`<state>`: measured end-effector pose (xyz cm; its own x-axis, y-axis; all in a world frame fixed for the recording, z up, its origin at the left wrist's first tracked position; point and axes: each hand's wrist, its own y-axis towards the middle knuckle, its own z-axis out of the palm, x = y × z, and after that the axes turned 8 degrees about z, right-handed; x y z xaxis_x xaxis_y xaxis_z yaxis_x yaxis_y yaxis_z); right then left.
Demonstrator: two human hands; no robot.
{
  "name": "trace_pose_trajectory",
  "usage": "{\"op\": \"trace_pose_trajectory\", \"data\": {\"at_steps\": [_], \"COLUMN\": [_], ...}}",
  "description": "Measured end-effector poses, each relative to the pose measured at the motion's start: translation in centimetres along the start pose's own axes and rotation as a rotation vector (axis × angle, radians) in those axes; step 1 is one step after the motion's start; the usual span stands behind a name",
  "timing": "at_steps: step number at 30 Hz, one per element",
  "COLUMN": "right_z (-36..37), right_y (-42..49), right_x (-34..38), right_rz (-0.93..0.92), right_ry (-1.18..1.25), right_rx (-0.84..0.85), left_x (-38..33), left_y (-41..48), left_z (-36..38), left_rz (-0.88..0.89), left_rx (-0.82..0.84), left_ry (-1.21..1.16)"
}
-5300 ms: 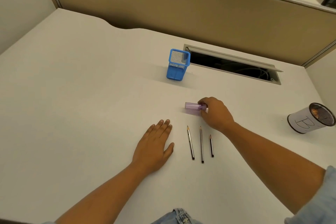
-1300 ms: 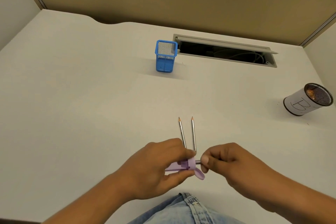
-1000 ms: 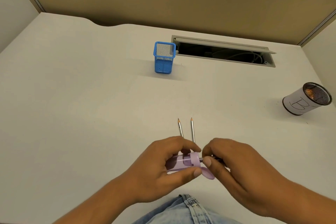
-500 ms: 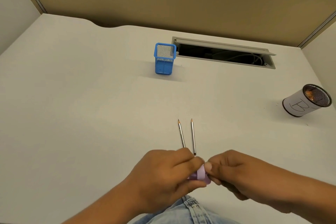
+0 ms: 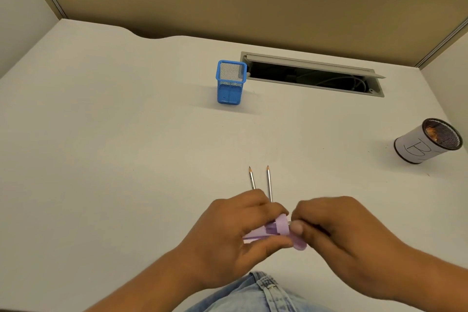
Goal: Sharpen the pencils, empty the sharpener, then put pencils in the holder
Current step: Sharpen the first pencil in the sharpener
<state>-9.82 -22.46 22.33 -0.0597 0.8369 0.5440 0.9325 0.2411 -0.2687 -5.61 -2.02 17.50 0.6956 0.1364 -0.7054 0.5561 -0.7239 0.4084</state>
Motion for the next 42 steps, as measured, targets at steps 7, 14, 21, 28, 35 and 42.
{"op": "trace_pose_trajectory", "data": {"at_steps": [7, 14, 21, 28, 35, 42], "right_z": [-0.1, -1.5, -2.7, -0.5, -0.6, -0.6], "right_y": [-0.2, 0.1, 1.0, 0.6, 1.0, 1.6], "right_x": [0.4, -0.9, -1.5, -1.2, -0.2, 0.1], "right_rz": [0.309, -0.281, -0.478, -0.077, 0.761, 0.673], "right_ry": [0.447, -0.387, -0.474, 0.002, 0.950, 0.783], "right_rx": [0.266, -0.141, -0.291, -0.024, 0.649, 0.575], "left_x": [0.5, 0.3, -0.2, 0.2, 1.6, 2.1], "left_y": [-0.4, 1.2, 1.6, 0.7, -0.8, -1.0], "left_z": [0.2, 0.0, 0.0, 0.0, 0.7, 0.7], "left_rz": [0.126, -0.227, -0.332, 0.039, 0.408, 0.202], "left_rx": [0.012, 0.011, -0.017, -0.037, -0.062, -0.026], "left_ry": [0.088, -0.363, -0.619, 0.069, 0.555, 0.314]}}
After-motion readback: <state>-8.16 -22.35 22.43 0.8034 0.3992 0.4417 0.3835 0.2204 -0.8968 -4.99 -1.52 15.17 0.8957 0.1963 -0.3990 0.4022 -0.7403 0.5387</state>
